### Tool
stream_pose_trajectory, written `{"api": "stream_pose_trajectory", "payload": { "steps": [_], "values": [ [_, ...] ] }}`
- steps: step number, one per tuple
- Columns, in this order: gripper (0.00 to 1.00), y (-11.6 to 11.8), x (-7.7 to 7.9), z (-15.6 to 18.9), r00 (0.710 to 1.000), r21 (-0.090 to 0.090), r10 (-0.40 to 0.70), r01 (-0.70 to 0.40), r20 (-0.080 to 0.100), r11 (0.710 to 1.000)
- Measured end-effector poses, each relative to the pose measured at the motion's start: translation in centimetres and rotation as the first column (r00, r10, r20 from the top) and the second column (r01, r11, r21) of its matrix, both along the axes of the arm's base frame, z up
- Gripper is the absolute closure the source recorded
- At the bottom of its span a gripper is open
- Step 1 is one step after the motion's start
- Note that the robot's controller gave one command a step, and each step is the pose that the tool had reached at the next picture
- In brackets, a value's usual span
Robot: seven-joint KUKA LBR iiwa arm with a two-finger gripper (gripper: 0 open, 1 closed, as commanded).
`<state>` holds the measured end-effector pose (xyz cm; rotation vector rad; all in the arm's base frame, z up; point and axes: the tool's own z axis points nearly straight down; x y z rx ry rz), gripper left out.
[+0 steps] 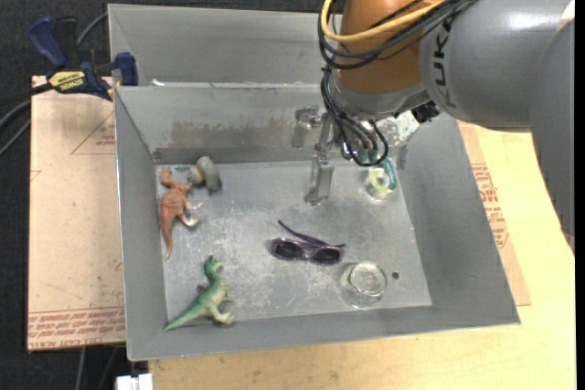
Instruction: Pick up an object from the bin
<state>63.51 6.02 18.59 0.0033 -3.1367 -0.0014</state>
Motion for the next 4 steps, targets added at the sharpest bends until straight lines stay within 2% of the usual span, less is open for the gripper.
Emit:
{"api": "stream_pose_trajectory", "payload": {
  "steps": [1,2,3,4],
  "values": [
    [0.00,0.0,0.1,0.5,1.000,0.000,-0.001,0.001,0.007,1.000],
    [1.00,-5.0,-2.9,-9.9,0.998,0.001,0.056,-0.056,-0.001,0.998],
    [0.00,-4.9,-2.8,-9.8,0.998,0.001,0.056,-0.056,0.002,0.998],
    [0.00,-4.9,-2.8,-9.8,0.998,0.002,0.056,-0.056,0.002,0.998]
  ]
}}
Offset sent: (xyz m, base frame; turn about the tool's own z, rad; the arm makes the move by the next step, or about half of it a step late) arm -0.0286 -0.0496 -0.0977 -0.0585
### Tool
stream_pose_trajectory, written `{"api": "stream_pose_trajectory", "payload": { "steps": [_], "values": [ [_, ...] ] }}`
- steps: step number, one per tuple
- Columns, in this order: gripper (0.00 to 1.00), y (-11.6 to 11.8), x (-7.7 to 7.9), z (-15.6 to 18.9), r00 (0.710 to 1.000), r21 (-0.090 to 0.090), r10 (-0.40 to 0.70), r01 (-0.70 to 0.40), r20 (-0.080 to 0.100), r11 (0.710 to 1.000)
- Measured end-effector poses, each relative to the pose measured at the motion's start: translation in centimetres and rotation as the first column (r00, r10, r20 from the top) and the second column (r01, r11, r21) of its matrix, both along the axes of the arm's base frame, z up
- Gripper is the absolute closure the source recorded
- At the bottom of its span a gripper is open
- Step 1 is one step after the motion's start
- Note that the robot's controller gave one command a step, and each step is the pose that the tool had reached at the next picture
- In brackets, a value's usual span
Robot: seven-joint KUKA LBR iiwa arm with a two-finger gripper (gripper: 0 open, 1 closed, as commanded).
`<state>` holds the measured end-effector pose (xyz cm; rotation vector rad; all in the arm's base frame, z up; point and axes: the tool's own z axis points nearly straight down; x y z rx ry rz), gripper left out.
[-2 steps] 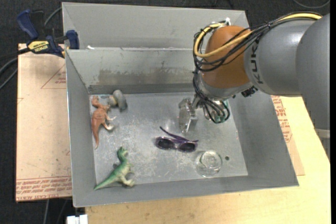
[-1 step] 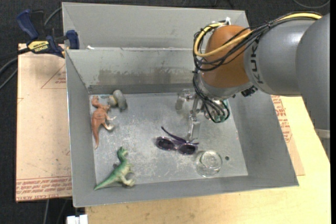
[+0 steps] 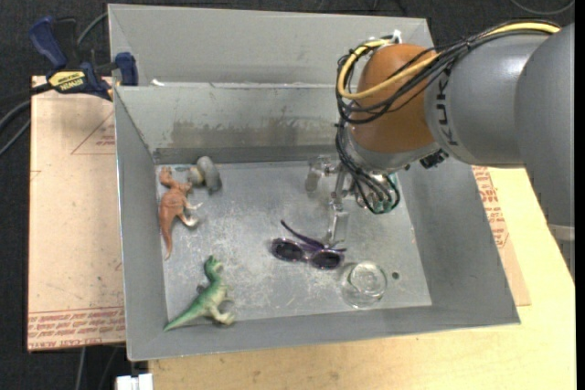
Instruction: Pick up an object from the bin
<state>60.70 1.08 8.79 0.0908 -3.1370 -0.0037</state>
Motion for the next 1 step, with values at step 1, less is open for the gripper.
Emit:
{"api": "stream_pose_trajectory", "payload": {
  "steps": [1],
  "values": [
    [0.00,0.99,-3.14,-1.41,0.993,0.001,0.114,-0.114,0.002,0.993]
  ]
}}
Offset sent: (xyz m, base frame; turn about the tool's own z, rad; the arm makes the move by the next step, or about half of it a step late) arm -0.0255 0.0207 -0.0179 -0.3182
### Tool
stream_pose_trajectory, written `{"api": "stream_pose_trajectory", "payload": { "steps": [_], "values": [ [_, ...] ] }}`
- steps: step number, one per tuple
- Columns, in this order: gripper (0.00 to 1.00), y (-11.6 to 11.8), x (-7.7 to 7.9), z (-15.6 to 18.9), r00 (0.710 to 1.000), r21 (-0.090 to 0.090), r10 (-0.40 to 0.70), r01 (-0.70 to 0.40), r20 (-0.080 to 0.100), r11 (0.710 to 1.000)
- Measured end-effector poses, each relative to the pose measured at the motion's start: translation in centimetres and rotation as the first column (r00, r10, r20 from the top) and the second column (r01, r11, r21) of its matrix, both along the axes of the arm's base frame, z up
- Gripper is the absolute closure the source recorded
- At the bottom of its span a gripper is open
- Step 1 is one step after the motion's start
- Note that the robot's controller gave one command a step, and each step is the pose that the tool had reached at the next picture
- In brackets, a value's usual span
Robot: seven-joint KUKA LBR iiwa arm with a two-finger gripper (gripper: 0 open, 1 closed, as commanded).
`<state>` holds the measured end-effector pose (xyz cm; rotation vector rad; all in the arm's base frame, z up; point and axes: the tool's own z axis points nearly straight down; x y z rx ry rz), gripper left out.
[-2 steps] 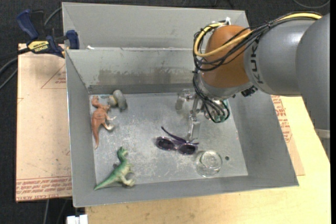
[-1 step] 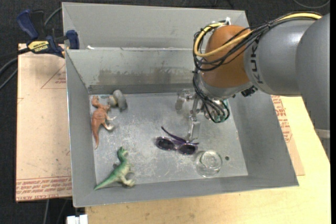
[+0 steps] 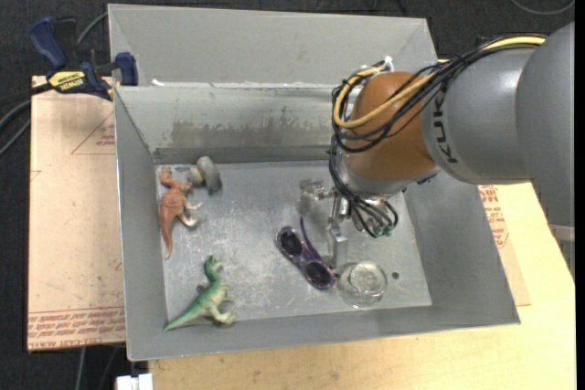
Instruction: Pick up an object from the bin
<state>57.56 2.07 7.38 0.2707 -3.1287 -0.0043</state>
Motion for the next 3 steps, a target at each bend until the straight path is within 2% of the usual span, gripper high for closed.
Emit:
{"api": "stream_pose_trajectory", "payload": {
  "steps": [1,2,3],
  "values": [
    [0.00,0.8,-0.1,-0.3,0.990,0.001,0.141,-0.141,0.001,0.990],
    [1.00,4.0,-3.5,-0.3,0.894,0.002,0.448,-0.448,0.005,0.894],
    [1.00,4.0,-3.5,-0.3,0.894,0.002,0.448,-0.448,0.005,0.894]
  ]
}}
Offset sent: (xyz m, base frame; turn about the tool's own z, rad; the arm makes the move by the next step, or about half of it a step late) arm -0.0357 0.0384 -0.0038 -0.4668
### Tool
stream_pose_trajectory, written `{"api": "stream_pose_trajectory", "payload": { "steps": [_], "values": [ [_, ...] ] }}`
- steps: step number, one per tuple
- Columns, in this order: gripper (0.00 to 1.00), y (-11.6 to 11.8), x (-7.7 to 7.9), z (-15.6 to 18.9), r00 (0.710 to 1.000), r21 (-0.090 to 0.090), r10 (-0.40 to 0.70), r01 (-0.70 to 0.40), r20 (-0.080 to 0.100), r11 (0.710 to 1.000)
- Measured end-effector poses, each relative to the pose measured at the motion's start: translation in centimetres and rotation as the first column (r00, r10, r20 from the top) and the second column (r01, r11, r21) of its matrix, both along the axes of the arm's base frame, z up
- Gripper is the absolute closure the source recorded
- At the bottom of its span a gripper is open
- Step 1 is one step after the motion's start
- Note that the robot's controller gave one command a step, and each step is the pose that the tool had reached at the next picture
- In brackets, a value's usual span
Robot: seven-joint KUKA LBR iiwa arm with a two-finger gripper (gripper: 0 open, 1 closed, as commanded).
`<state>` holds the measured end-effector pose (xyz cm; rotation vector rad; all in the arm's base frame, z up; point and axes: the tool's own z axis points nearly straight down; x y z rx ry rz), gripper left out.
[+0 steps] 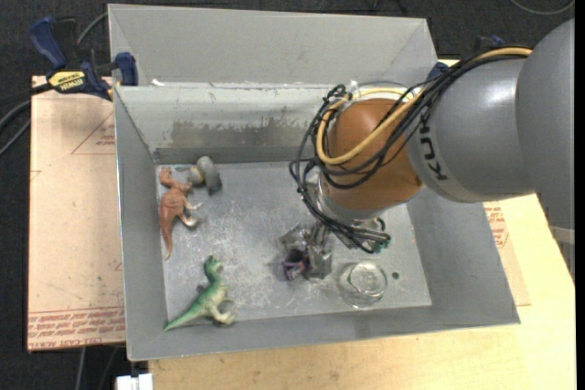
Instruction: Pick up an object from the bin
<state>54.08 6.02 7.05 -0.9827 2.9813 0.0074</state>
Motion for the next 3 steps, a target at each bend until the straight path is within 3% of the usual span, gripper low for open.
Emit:
{"api": "stream_pose_trajectory", "payload": {
  "steps": [1,2,3],
  "values": [
    [1.00,-0.3,4.2,0.0,0.969,0.001,0.247,-0.247,0.005,0.969],
    [1.00,-0.4,4.2,0.0,0.969,0.002,0.246,-0.247,0.005,0.969],
    [1.00,-0.4,4.6,13.5,0.973,0.004,0.231,-0.231,0.008,0.973]
  ]
}}
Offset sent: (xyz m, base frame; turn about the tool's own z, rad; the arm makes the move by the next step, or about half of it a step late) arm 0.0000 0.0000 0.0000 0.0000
